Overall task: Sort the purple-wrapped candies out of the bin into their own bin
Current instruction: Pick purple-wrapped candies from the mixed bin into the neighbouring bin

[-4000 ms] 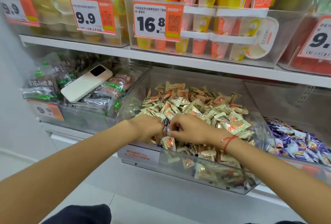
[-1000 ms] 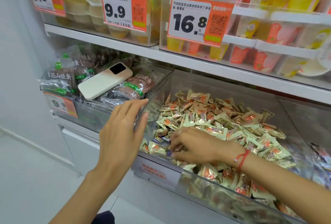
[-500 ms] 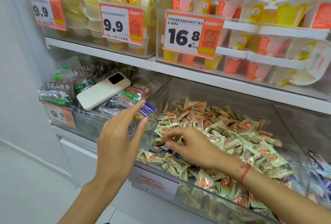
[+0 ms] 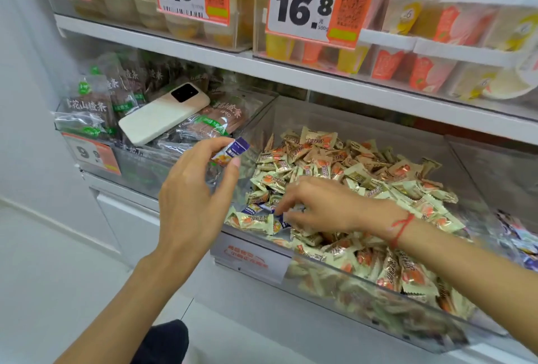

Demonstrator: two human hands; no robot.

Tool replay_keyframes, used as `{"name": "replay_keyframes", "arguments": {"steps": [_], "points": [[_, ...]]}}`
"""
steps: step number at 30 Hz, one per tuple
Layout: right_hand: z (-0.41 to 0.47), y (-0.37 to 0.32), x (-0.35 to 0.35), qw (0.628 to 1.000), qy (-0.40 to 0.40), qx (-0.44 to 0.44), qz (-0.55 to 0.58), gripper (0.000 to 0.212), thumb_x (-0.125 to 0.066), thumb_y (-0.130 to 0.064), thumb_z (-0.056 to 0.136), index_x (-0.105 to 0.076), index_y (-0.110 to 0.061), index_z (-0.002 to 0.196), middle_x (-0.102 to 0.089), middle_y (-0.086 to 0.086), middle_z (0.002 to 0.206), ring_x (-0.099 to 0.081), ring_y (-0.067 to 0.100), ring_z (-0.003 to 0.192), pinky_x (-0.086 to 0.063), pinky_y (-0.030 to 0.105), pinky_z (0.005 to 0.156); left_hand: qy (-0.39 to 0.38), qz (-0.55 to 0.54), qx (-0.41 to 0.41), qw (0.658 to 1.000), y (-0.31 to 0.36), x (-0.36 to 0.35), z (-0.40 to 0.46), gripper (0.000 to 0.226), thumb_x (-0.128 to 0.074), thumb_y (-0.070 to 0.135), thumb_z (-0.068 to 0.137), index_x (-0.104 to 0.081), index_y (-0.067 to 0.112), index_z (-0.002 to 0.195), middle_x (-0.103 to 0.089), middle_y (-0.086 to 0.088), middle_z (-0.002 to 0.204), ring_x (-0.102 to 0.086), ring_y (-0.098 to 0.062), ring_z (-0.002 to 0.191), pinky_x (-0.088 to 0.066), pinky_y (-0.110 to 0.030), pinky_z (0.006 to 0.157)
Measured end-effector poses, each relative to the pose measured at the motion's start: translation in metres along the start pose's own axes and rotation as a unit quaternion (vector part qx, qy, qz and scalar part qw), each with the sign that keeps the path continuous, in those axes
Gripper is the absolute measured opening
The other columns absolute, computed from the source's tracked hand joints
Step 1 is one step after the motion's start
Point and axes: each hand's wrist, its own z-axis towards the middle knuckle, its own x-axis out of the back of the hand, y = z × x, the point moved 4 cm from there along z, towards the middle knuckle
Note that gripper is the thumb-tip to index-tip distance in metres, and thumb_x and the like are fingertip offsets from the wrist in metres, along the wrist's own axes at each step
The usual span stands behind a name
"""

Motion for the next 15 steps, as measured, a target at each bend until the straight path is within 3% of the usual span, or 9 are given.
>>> {"name": "replay_keyframes", "arguments": {"steps": [3,6,9,12,15], "points": [[0.016,-0.011,-0.027,0.981,-0.05,0.012,-0.188,0.026,-0.06,-0.032,0.091,-0.068,-0.012,0.104,-0.056,0.001,0.107,-0.047,0.019,0.104,-0.037,0.029,0.069,0.008,0.006,-0.005,1.0,0.0,-0.001,-0.001,0.019,-0.058,0.03,0.094,-0.058,0.03,0.113,-0.054,0.026,0.097,-0.049,0.001,0.092,-0.041,-0.026,0.078],[0.025,-0.017,-0.035,0.975,-0.051,-0.003,-0.218,0.008,-0.056,-0.01,0.091,-0.063,-0.006,0.09,-0.056,0.005,0.092,-0.053,0.025,0.094,-0.034,0.031,0.065,0.017,0.007,-0.004,1.0,0.0,-0.001,0.0,0.022,-0.057,0.034,0.092,-0.059,0.03,0.113,-0.053,0.029,0.097,-0.049,0.003,0.094,-0.04,-0.024,0.078],[0.027,-0.012,-0.031,0.986,-0.065,0.003,-0.157,0.011,-0.053,-0.006,0.09,-0.06,-0.005,0.081,-0.052,0.002,0.072,-0.052,0.024,0.075,-0.035,0.027,0.057,0.014,0.006,-0.009,1.0,0.001,0.0,0.0,0.024,-0.054,0.036,0.09,-0.06,0.03,0.113,-0.056,0.024,0.1,-0.051,0.001,0.095,-0.041,-0.025,0.078],[0.02,-0.002,-0.023,0.996,-0.091,0.001,-0.023,0.02,-0.061,-0.023,0.092,-0.07,-0.009,0.103,-0.065,-0.004,0.086,-0.056,0.01,0.077,-0.045,0.023,0.067,0.009,0.002,-0.009,1.0,0.002,0.001,0.0,0.022,-0.058,0.034,0.092,-0.06,0.029,0.114,-0.056,0.022,0.101,-0.051,0.001,0.096,-0.04,-0.024,0.079],[0.003,0.005,-0.015,0.991,-0.03,-0.037,0.128,0.027,-0.068,-0.031,0.088,-0.071,-0.012,0.107,-0.07,-0.006,0.091,-0.06,0.003,0.075,-0.047,0.021,0.067,0.004,0.005,-0.01,1.0,0.002,0.002,0.0,0.023,-0.06,0.027,0.092,-0.061,0.027,0.115,-0.056,0.021,0.102,-0.05,0.001,0.097,-0.039,-0.022,0.08]]}}
